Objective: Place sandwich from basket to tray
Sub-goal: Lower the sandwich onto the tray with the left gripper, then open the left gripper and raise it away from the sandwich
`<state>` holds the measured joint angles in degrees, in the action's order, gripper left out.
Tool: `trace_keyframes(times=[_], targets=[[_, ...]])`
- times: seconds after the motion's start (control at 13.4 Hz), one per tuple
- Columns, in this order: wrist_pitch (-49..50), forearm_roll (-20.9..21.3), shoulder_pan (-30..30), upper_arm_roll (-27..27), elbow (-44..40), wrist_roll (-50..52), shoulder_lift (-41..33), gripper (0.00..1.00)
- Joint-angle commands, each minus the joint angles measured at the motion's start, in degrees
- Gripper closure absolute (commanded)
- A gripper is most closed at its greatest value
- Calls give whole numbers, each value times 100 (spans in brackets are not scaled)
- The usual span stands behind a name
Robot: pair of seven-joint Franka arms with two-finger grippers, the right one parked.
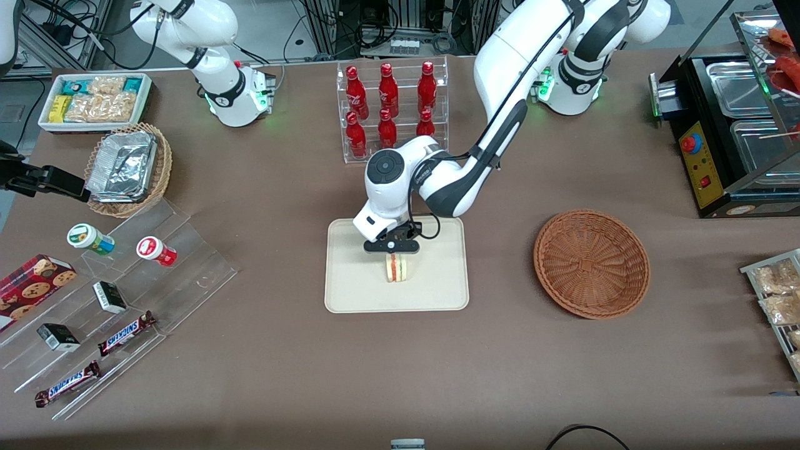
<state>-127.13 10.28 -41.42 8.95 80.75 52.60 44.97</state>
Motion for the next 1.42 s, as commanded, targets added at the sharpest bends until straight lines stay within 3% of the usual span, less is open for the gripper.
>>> trace_keyframes(times=[0.0,0.15,0.3,0.45,0.82,1.35], targets=[[47,106,-15,-77,-253,13,74,1],[405,36,-7,-122,-271,83,-93,1],[1378,-34,124,-139,-682,83,-260,1],[2040,-393,371,-130,-780,83,-794,1],[3490,-413,924,-148,-658,-66,-2131,1],[4670,-448,2443,-148,-149,-1953,-3555,1]])
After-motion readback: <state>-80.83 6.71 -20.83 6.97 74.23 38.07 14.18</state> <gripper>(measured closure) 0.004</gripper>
